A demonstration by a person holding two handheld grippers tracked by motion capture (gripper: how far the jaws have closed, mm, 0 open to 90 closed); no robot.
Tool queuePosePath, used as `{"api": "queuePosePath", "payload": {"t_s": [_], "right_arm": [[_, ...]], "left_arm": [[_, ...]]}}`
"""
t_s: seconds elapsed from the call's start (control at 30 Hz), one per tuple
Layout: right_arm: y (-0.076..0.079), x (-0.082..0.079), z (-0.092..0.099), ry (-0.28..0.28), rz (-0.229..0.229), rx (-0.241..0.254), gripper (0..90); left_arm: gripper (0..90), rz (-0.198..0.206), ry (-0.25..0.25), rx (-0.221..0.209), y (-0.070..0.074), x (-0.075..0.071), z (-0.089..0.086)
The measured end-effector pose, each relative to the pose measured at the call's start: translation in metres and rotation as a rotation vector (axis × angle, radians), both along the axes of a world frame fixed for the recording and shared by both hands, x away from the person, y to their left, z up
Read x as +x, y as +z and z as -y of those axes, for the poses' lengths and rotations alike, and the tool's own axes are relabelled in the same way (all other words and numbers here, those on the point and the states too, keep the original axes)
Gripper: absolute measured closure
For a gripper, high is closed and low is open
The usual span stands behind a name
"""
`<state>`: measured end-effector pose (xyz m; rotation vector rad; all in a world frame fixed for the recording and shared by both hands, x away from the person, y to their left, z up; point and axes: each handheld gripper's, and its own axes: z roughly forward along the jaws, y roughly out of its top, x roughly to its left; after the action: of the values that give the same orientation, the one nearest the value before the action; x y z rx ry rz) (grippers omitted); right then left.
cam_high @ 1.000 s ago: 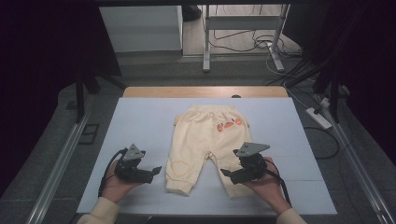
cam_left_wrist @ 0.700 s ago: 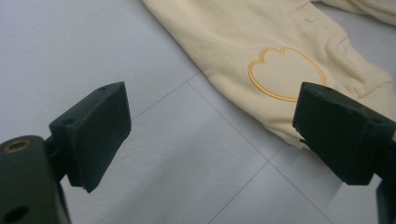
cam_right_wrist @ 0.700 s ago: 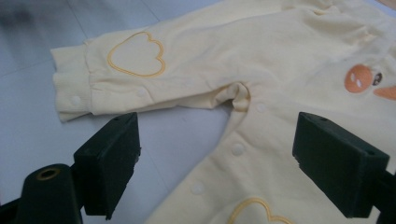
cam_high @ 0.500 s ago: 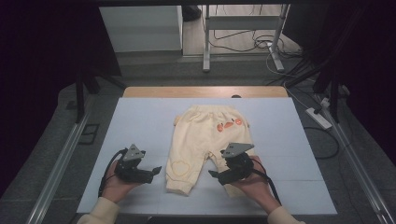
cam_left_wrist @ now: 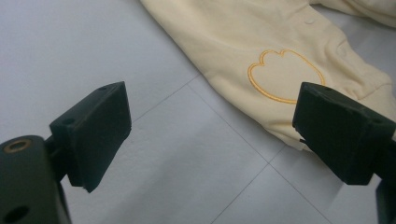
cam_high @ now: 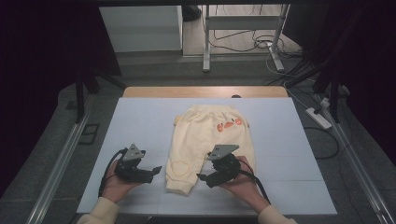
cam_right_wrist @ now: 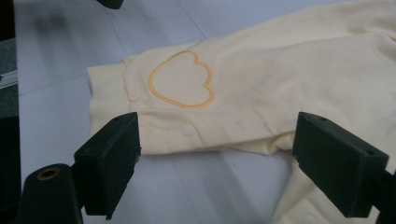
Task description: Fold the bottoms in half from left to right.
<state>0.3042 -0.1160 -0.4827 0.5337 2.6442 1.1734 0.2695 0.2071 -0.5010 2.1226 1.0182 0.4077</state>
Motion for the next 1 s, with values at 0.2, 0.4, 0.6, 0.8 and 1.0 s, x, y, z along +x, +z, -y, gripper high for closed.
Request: {"api": "queuePosePath", "payload": {"t_s": [0.2,0.4,0.6,0.8,1.0], "right_arm": [[0.0,-0.002,-0.01,0.024,-0.005,0.001,15.7],[-0.002,-0.004,-0.017,0.041,-0.008,-0.008,15.6],[0.0,-0.007,-0.026,0.055,-0.008,-0.01,15.7],[-0.002,-0.009,-0.034,0.08,-0.008,-0.017,15.7],[-0.008,-0.011,-0.046,0.107,-0.021,-0.035,15.7]], "left_arm": [[11.7,0.004,-0.004,-0.004,0.0,0.0,0.001],[11.7,-0.003,0.0,-0.001,0.0,0.001,0.001],[11.7,-0.005,0.004,-0.005,-0.001,0.001,0.0],[11.7,-0.007,0.007,-0.01,-0.001,0.001,0.0],[11.7,-0.009,0.007,-0.01,-0.001,0.002,0.0]]}}
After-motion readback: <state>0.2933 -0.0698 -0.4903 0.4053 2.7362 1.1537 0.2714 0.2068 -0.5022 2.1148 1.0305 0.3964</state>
